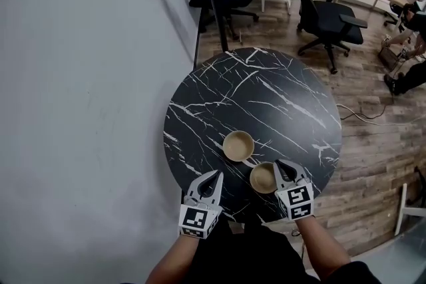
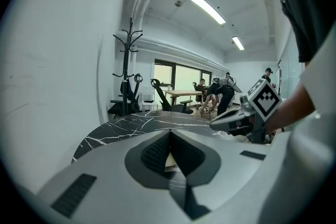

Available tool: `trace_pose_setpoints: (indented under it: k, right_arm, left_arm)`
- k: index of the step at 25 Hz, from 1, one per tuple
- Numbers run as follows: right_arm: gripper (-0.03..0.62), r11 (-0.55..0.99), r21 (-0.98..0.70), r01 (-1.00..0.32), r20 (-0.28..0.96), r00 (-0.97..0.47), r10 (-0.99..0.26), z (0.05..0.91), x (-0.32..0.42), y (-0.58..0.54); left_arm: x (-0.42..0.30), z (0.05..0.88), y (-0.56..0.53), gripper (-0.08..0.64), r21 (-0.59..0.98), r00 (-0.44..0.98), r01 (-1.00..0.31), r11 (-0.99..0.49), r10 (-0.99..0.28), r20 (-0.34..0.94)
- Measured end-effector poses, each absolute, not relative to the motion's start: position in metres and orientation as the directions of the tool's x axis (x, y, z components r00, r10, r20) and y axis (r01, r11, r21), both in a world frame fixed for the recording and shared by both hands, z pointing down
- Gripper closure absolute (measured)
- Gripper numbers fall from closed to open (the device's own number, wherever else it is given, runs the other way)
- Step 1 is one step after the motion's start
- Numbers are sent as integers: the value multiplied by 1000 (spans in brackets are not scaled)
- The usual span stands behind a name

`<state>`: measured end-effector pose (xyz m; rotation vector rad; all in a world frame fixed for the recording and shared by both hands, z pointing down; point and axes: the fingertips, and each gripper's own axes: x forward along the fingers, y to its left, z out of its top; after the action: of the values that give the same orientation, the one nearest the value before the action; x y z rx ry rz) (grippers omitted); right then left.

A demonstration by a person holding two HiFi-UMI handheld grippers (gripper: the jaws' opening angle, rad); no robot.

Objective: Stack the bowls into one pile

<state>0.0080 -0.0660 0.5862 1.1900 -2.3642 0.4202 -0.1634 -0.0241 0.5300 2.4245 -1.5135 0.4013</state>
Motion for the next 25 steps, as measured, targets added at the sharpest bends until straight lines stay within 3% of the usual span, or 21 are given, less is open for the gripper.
trace_pose_setpoints:
  k: [15,25]
  right_arm:
    - [583,519,-98,-849,481,-497,-722,574,6,-70]
    - [583,500,-95,-861,473,-481,-738,572,13,-69]
  left_arm:
    - [-196,563,-52,548,205,367,-930,-304,-800,475]
    - [-199,600,-86,548,172,358,-932,-319,-740,570]
